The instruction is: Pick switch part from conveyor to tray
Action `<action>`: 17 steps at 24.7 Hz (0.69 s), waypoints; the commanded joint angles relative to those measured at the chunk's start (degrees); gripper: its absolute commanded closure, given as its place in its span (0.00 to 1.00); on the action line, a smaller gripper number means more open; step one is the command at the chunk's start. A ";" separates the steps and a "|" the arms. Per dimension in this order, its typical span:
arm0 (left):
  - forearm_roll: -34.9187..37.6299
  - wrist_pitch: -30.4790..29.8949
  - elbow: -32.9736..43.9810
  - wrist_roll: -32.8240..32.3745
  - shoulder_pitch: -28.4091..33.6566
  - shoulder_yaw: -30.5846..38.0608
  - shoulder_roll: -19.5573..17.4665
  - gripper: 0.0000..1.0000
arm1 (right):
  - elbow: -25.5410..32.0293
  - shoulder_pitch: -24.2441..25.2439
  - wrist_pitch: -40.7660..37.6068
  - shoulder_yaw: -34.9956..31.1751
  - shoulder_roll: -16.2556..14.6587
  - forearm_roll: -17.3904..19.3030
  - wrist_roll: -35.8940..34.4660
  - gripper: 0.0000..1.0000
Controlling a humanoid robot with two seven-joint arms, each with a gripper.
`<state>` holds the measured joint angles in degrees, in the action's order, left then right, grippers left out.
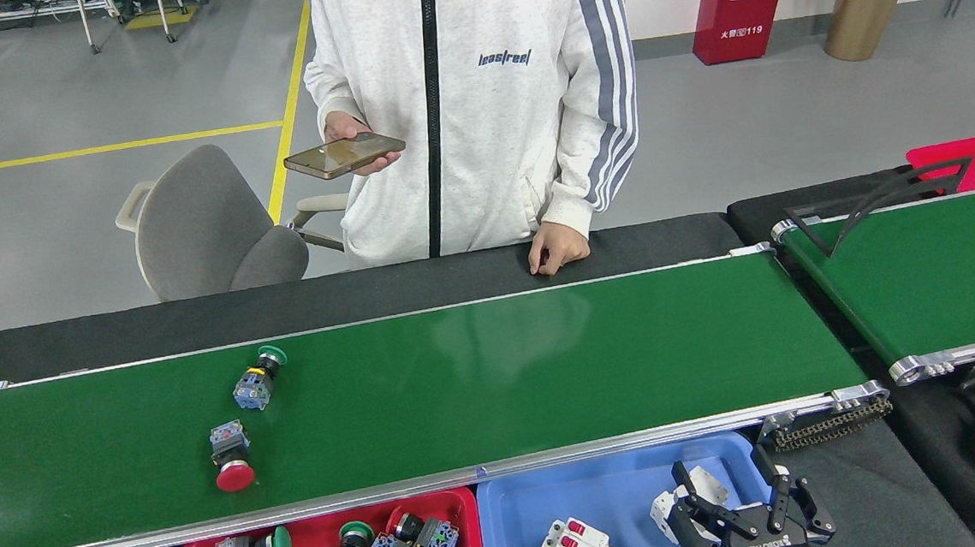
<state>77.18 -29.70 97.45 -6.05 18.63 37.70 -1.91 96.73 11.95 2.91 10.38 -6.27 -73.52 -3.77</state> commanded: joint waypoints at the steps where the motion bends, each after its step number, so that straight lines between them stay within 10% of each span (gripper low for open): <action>1: 0.17 1.22 0.63 0.42 -0.61 -0.78 -0.81 0.00 | 0.66 -0.27 0.25 -0.27 -0.49 -0.40 -0.27 0.00; 17: 12.38 2.89 -14.48 -0.28 -19.15 -9.04 -3.54 0.00 | 0.57 -1.93 -0.27 -0.01 -1.37 -0.40 0.17 0.00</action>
<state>89.50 -26.94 83.58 -6.49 0.67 28.57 -4.24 96.71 10.60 2.87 10.45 -7.23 -73.84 -3.54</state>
